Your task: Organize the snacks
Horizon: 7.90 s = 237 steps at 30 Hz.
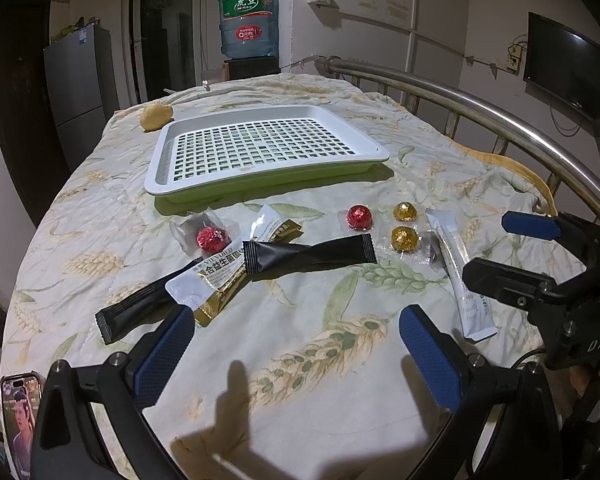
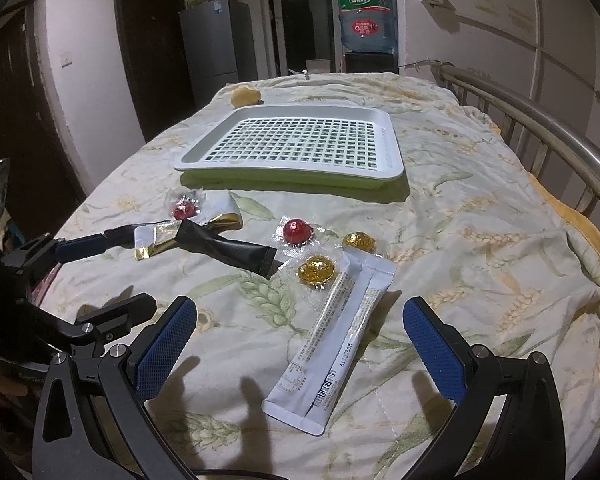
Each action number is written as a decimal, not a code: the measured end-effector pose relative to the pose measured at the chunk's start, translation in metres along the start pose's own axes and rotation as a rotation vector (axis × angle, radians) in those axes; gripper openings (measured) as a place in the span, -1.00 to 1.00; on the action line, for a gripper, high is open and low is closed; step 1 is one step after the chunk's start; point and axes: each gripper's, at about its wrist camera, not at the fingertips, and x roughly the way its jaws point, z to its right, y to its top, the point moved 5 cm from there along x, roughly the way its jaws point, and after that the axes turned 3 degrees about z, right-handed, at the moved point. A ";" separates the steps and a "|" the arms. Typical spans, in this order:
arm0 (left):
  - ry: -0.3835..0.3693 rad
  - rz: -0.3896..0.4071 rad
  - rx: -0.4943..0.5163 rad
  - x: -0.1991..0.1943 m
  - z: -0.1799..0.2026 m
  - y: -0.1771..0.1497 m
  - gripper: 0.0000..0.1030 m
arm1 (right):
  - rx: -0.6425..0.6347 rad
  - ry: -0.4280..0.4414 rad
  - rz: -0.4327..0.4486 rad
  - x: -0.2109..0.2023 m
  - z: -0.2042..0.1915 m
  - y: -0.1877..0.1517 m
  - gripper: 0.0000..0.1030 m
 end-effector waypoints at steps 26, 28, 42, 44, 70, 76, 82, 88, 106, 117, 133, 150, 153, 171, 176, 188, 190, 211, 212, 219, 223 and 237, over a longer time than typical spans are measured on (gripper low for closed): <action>-0.060 -0.024 -0.026 0.005 -0.002 0.000 0.92 | 0.055 0.036 -0.017 -0.007 0.030 -0.007 1.00; -0.072 -0.029 -0.025 0.005 -0.002 0.000 0.83 | 0.049 0.050 -0.027 -0.005 0.028 -0.009 1.00; -0.056 -0.039 -0.081 0.008 -0.036 0.001 0.52 | 0.023 0.106 -0.112 0.008 0.008 -0.019 0.61; -0.048 -0.047 -0.096 0.012 -0.044 0.002 0.47 | 0.026 0.097 -0.120 0.010 0.007 -0.020 0.60; -0.168 -0.124 0.124 0.068 0.015 0.047 0.30 | 0.070 0.085 -0.217 0.037 0.024 -0.026 0.14; -0.181 -0.211 0.183 0.089 0.025 0.041 0.16 | 0.067 0.092 -0.220 0.035 0.025 -0.029 0.05; -0.193 -0.292 0.196 0.096 0.027 0.029 -0.29 | 0.064 0.094 -0.228 0.035 0.028 -0.030 -0.15; -0.188 -0.306 0.207 0.084 0.037 0.019 -0.59 | 0.066 0.095 -0.222 0.033 0.028 -0.032 -0.34; -0.215 -0.136 0.044 0.042 0.033 0.038 -0.68 | 0.028 0.106 -0.108 0.012 0.013 0.006 -0.54; -0.140 -0.034 -0.018 0.045 0.017 0.076 -0.68 | 0.027 0.109 -0.039 0.025 0.009 0.061 -0.54; -0.093 0.016 -0.146 0.081 -0.022 0.132 -0.68 | 0.094 0.132 -0.023 0.085 0.019 0.135 -0.54; -0.025 -0.003 -0.258 0.142 -0.062 0.146 -0.68 | 0.152 0.049 -0.057 0.161 0.041 0.158 -0.54; -0.016 -0.018 -0.267 0.149 -0.067 0.142 -0.68 | 0.165 0.042 -0.064 0.169 0.046 0.155 -0.54; -0.009 -0.116 -0.299 0.183 -0.074 0.123 -0.45 | 0.185 0.020 -0.139 0.197 0.054 0.142 -0.32; 0.001 -0.041 -0.318 0.163 -0.078 0.133 0.59 | 0.226 0.023 -0.069 0.180 0.059 0.152 0.44; -0.015 0.114 -0.307 0.087 -0.087 0.169 0.81 | 0.193 0.048 0.119 0.103 0.049 0.193 0.60; -0.024 0.148 -0.295 0.066 -0.084 0.174 0.86 | 0.187 0.063 0.168 0.080 0.044 0.200 0.63; -0.065 0.183 -0.134 -0.023 -0.057 0.089 0.98 | 0.035 0.037 0.289 -0.034 0.020 0.115 0.95; -0.069 0.174 -0.128 -0.022 -0.056 0.085 0.98 | 0.036 0.032 0.283 -0.035 0.020 0.111 0.95; -0.093 0.116 -0.112 -0.016 -0.051 0.056 0.98 | 0.058 0.011 0.223 -0.028 0.027 0.079 0.95; -0.085 0.063 -0.083 -0.005 -0.048 0.040 0.98 | 0.062 0.008 0.177 -0.018 0.029 0.063 0.95; -0.103 -0.089 0.010 0.050 -0.037 0.027 0.79 | 0.058 0.001 -0.013 0.026 0.033 0.013 0.88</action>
